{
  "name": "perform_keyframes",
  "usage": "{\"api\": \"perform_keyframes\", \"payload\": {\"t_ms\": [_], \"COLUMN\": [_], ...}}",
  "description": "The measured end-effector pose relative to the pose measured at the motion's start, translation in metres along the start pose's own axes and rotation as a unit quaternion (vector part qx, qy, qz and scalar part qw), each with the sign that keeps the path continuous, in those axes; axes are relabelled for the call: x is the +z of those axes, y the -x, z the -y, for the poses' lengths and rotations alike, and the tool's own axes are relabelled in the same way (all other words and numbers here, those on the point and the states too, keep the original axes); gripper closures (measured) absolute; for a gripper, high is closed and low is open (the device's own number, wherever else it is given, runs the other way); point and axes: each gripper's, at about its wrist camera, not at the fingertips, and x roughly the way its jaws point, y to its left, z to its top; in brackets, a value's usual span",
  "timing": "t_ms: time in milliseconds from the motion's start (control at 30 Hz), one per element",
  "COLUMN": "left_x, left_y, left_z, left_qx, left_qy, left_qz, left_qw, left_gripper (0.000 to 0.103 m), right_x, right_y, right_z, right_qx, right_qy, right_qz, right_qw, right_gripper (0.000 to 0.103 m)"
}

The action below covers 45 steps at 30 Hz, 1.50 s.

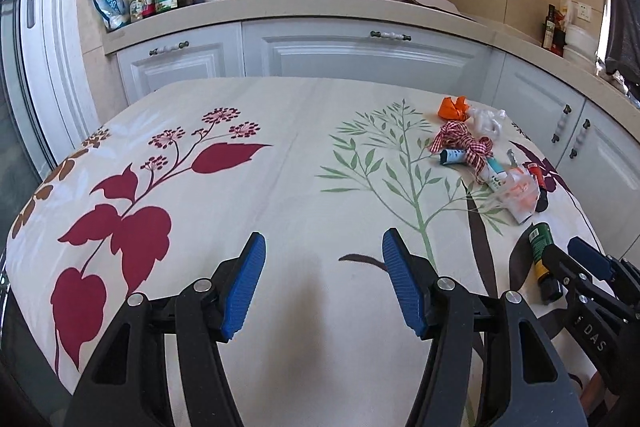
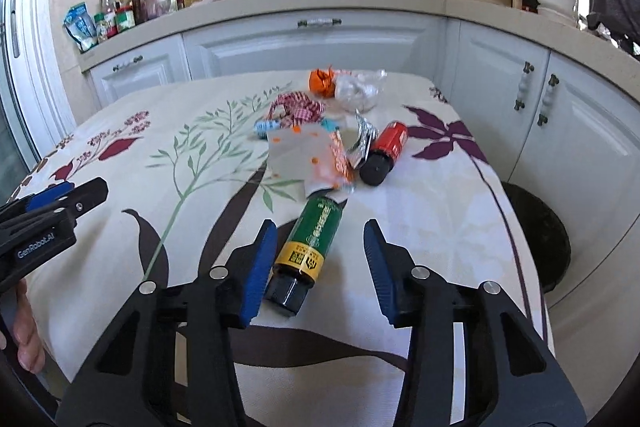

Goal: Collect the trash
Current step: 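Return to the table and grasp the green-and-yellow bottle with the right tool, then grasp the clear plastic wrapper with the left tool while the right tool holds the bottle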

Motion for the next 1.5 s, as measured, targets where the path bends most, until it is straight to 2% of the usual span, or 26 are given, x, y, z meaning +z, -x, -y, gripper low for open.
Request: {"api": "perform_keyframes", "payload": {"t_ms": [100, 167, 200, 367, 600, 633, 1033, 1500], "left_x": [-0.002, -0.003, -0.004, -0.005, -0.005, -0.005, -0.002, 0.012], "left_y": [-0.002, -0.003, -0.003, -0.004, -0.005, -0.005, -0.004, -0.013], "left_z": [0.001, 0.003, 0.004, 0.009, 0.019, 0.021, 0.058, 0.121], "left_qx": [-0.003, -0.007, -0.008, -0.011, -0.018, -0.020, -0.050, -0.087], "left_qy": [0.000, -0.001, -0.001, -0.006, -0.012, -0.013, -0.035, -0.066], "left_qz": [-0.003, -0.006, -0.007, -0.009, -0.011, -0.011, -0.011, -0.011], "left_qw": [1.0000, 1.0000, 0.9999, 0.9999, 0.9997, 0.9997, 0.9981, 0.9940], "left_gripper": [0.043, 0.043, 0.043, 0.043, 0.043, 0.043, 0.043, 0.043], "right_x": [-0.001, -0.002, -0.003, 0.000, 0.004, 0.004, 0.006, 0.012], "right_y": [-0.004, -0.007, -0.007, -0.003, -0.011, -0.012, 0.005, 0.016], "right_z": [-0.001, -0.001, 0.001, 0.007, 0.006, 0.006, 0.025, 0.085], "right_qx": [-0.001, -0.001, -0.001, 0.007, 0.022, 0.025, 0.018, -0.019], "right_qy": [0.003, 0.005, 0.003, -0.004, 0.007, 0.008, 0.001, -0.033], "right_qz": [-0.013, -0.020, -0.022, -0.014, -0.037, -0.039, -0.009, 0.015], "right_qw": [1.000, 1.000, 1.000, 1.000, 0.999, 0.999, 1.000, 0.999], "right_gripper": [0.062, 0.071, 0.072, 0.072, 0.073, 0.080, 0.080, 0.080]}}
